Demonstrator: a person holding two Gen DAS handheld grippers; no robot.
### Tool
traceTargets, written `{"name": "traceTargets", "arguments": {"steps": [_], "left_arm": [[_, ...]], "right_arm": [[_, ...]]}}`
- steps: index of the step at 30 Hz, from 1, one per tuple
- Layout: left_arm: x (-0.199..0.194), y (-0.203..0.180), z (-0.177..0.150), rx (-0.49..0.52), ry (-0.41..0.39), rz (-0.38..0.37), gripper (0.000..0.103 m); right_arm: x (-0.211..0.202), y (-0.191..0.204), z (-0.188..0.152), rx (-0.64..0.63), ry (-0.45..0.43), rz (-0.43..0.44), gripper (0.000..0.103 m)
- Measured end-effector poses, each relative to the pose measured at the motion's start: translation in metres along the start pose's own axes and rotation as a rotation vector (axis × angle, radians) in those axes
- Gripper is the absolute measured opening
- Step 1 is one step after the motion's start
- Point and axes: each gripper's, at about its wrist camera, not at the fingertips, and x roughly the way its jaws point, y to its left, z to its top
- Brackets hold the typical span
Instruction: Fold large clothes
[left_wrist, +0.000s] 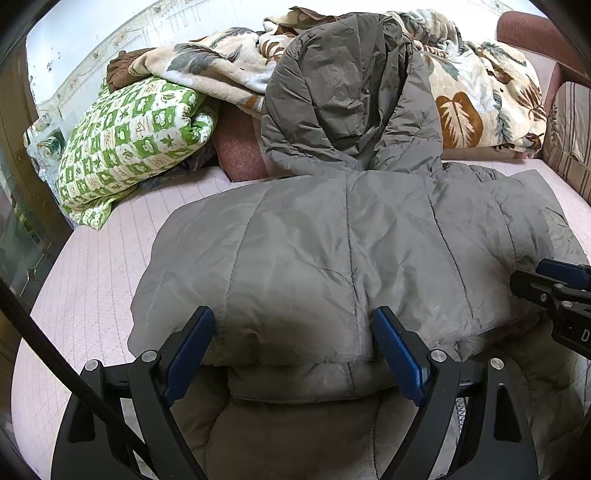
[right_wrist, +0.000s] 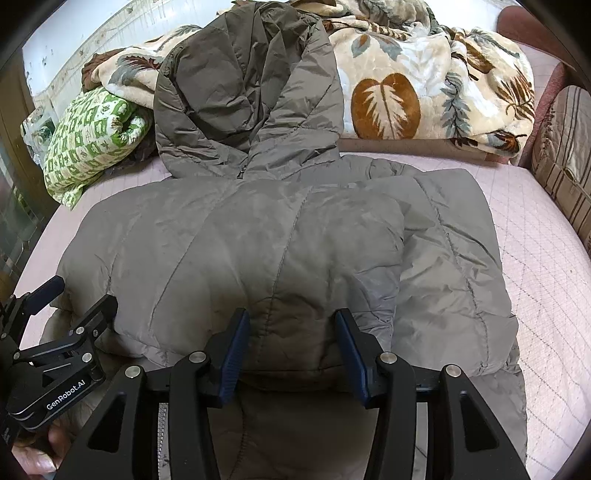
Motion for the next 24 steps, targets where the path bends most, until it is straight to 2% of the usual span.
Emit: {"name": "traceTargets", "arguments": {"steps": [17, 24], "left_arm": [[0.001, 0.000, 0.000, 0.001, 0.003, 0.001, 0.087], [-0.007, 0.015, 0.007, -0.028, -0.030, 0.014, 0.087]], "right_arm": [[0.003, 0.000, 0.000, -0.008, 0.011, 0.004, 0.055], [-0.008, 0.000, 0.001, 0.008, -0.019, 0.032, 0.058]]}}
